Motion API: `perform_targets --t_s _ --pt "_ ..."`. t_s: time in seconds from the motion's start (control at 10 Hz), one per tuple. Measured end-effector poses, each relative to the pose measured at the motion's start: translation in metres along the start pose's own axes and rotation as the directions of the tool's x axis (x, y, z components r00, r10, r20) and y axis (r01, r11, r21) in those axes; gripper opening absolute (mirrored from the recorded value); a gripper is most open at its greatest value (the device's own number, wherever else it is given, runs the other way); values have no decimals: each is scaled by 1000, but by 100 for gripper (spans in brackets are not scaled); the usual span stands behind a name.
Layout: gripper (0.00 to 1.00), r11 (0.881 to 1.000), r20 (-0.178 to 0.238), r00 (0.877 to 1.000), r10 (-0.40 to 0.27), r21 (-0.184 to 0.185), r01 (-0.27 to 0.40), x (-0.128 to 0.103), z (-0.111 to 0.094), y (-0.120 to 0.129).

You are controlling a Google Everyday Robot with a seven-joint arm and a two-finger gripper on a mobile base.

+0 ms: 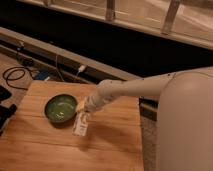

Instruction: Place the bottle in the ceramic bowl

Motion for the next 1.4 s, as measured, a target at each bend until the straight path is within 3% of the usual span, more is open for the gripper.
perform_targets --t_s 0.2,0.5,0.7,0.9,1.2,1.4 --pt "0 999 23 999 -29 -14 29 -12 -4 6" --pt "0 994 25 995 -92 -59 93 -54 12 41" --pt "0 988 6 992 -127 -90 127 -80 34 67" --pt "2 983 -12 990 -139 -126 136 -104 55 75" --pt "0 978 -56 986 -159 -145 149 -118 81 86" --pt "14 979 -54 986 -155 -141 146 -120 80 82"
